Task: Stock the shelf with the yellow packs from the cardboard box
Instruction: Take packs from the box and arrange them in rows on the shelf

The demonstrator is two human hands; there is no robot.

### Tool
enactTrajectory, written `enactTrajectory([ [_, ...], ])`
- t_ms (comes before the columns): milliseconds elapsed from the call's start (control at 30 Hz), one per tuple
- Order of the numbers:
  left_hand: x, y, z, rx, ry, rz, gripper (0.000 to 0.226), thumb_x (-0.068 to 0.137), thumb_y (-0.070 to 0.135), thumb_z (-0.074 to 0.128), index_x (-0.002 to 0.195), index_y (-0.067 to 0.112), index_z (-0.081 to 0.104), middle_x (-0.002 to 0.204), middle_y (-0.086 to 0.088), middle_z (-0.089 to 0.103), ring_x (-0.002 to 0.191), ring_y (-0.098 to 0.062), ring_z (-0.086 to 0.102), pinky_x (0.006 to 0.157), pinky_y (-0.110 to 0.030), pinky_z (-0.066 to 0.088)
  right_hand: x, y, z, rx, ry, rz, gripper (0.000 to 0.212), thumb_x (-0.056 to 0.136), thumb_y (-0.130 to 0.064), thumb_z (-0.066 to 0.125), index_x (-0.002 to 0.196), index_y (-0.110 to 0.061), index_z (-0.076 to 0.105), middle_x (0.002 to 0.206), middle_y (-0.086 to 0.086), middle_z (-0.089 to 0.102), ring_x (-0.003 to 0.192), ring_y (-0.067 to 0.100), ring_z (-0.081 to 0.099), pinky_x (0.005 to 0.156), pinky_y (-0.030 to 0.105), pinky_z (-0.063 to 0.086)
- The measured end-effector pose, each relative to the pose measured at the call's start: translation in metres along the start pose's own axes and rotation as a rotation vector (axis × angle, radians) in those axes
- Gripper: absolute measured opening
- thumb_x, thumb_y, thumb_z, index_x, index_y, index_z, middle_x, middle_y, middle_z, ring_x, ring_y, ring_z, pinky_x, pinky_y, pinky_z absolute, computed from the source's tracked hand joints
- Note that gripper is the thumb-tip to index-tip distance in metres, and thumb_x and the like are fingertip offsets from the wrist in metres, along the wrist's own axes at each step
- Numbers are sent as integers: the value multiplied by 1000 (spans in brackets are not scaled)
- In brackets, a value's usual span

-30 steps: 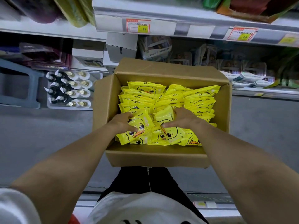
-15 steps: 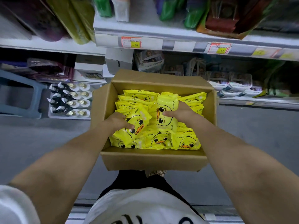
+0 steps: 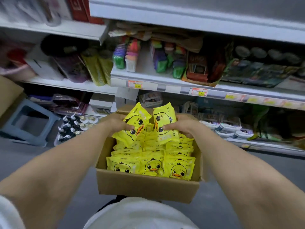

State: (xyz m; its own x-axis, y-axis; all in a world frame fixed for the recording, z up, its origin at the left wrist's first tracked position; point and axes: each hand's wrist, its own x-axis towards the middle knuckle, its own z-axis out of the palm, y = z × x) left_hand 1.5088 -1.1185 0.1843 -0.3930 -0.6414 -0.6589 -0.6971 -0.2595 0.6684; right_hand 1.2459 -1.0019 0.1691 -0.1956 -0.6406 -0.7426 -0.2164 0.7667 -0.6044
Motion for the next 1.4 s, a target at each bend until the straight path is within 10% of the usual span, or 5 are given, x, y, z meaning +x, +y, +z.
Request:
enactTrajectory([
  [167,-26,40,-17,117,128,104,13,79,14,80,85,17,69,80,1,70,76,-18,66,72,-27,49,-63,-45,-35,-194,117,-143,38,62,-14,90,95,-20,73,92,1,76,93,24,71,88,42,57],
  [533,-77,140,-92,260,357,236,36,73,24,85,100,5,70,98,-12,72,88,-28,69,82,-37,56,-109,-146,-92,-557,234,-493,34,65,-20,90,94,-21,72,94,-3,75,91,20,70,91,44,55],
  [667,-85,185,-122,348,368,298,24,78,19,81,96,10,68,79,-3,69,66,-16,65,51,-21,49,-118,-178,-104,-577,346,-587,55,67,-31,90,116,-23,65,115,-5,65,105,19,60,99,40,47],
  [1133,-10,331,-240,636,378,411,86,68,34,87,142,18,47,145,-5,47,133,-29,44,111,-41,36,-120,-286,-149,-417,456,-729,28,69,-31,89,93,-24,76,86,-7,76,85,15,71,83,30,54],
  [1400,44,380,-271,1011,315,420,81,81,51,71,149,20,38,152,1,39,137,-23,38,108,-35,35,-89,-338,-163,-362,525,-715,37,63,-35,92,94,-27,74,88,-11,76,85,9,71,88,39,56],
])
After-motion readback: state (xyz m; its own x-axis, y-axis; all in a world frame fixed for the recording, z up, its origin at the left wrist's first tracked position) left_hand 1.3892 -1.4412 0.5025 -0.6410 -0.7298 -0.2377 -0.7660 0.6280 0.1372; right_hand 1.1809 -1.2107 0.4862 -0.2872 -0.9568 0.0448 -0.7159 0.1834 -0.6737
